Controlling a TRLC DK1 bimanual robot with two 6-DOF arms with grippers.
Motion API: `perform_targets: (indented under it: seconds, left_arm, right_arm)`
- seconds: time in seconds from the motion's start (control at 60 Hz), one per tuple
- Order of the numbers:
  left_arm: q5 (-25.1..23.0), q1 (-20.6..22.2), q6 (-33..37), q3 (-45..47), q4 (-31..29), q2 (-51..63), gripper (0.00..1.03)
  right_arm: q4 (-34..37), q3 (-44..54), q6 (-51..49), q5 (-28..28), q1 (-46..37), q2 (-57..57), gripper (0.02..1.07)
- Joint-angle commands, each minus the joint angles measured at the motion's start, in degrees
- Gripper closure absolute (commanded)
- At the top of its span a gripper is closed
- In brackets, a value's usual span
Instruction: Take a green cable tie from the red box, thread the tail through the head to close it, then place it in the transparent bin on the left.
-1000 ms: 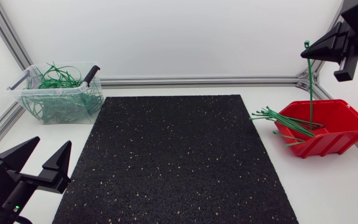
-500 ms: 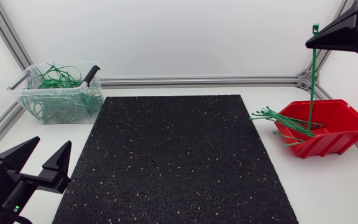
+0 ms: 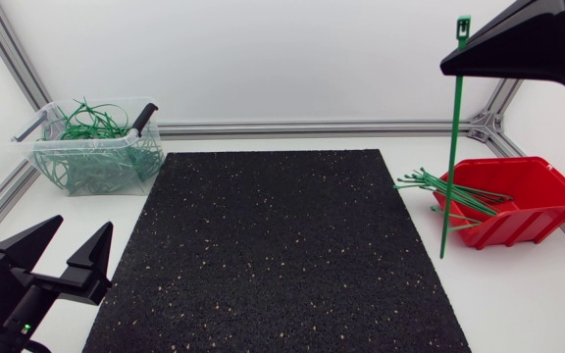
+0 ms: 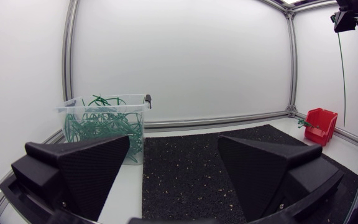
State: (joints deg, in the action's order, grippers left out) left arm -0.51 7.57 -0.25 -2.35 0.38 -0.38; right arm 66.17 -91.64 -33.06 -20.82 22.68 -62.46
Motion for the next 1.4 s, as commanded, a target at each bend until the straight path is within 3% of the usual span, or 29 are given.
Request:
perform_targets:
  seconds: [0.0, 0.133, 0.35, 0.9, 1.383]
  left_arm:
    - [0.34, 0.42, -1.07, 2.17, -1.79, -0.14, 0.04]
    - [0.34, 0.51, -1.07, 2.17, -1.79, -0.14, 0.04]
    - [0.34, 0.69, -1.07, 2.17, -1.79, -0.32, 0.04]
    - [0.34, 0.42, -0.28, 2.17, -1.61, -0.41, 0.04]
    - [0.51, 1.22, 1.39, 1.82, -0.65, -0.50, 0.07]
  right_arm:
    - [-0.52, 1.81, 5.72, 1.13, 2.72, 0.49, 1.02]
    - [-0.25, 3.31, 13.46, 0.78, 6.15, -1.26, 1.02]
    - [0.89, 4.18, 21.98, -7.39, 6.50, -4.96, 1.02]
    - [-5.44, 17.37, 19.79, -19.52, 5.89, -10.49, 1.01]
    - [-9.22, 22.03, 18.12, -21.11, 6.94, -13.74, 1.01]
